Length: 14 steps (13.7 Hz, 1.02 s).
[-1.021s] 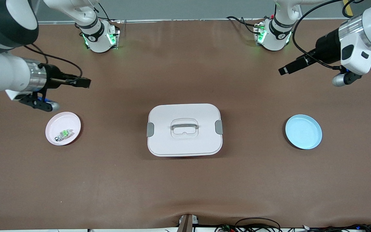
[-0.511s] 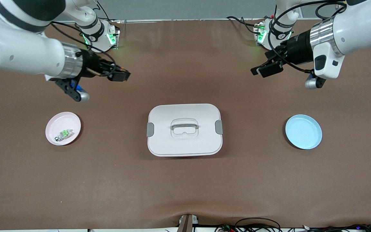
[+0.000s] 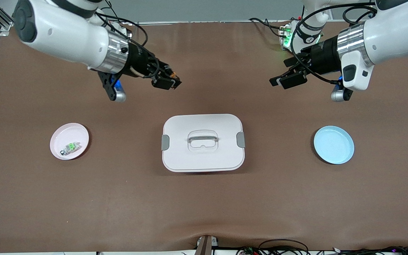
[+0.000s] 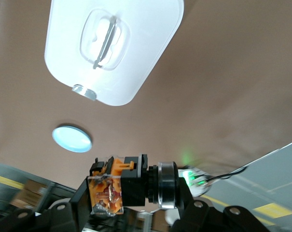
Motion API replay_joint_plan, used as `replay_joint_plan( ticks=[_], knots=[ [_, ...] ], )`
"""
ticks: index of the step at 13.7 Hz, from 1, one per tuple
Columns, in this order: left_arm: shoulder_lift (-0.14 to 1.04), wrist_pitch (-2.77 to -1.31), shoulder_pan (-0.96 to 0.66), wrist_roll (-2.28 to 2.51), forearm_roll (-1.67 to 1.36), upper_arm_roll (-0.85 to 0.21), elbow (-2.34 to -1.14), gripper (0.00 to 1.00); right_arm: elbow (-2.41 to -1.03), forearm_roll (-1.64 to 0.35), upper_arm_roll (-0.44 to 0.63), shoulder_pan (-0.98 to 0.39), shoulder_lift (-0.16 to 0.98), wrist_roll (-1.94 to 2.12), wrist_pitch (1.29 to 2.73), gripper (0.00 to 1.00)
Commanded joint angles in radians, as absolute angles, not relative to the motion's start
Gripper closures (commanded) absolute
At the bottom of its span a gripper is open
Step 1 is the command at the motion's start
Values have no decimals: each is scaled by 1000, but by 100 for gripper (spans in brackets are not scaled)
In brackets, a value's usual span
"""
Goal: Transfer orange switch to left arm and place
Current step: 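Carry the switch above the box while the left gripper reaches toward it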
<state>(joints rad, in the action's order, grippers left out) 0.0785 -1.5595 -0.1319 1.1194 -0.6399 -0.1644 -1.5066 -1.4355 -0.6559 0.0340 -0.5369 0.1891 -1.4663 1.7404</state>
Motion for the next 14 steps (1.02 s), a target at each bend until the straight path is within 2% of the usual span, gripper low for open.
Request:
replay_joint_plan(
  ticks=[1,6,9,14],
  knots=[
    [81,-1566,-133,1005,-609,-172,-1489,0,-1430,-678,46,-592,201,-1604,1825,84],
    [63,-1603,-133,846,-574,-182,-1488,0,-1431,-677,46,-682,245,-1736,1971,84],
    [51,-1661,-127,758,-509,-270,-1488,0,-1430,-676,46,-722,264,-1796,2046,84],
    [28,-1669,-126,548,-505,-288,-1500,0,-1430,-678,46,-738,275,-1868,2092,84]
  ],
)
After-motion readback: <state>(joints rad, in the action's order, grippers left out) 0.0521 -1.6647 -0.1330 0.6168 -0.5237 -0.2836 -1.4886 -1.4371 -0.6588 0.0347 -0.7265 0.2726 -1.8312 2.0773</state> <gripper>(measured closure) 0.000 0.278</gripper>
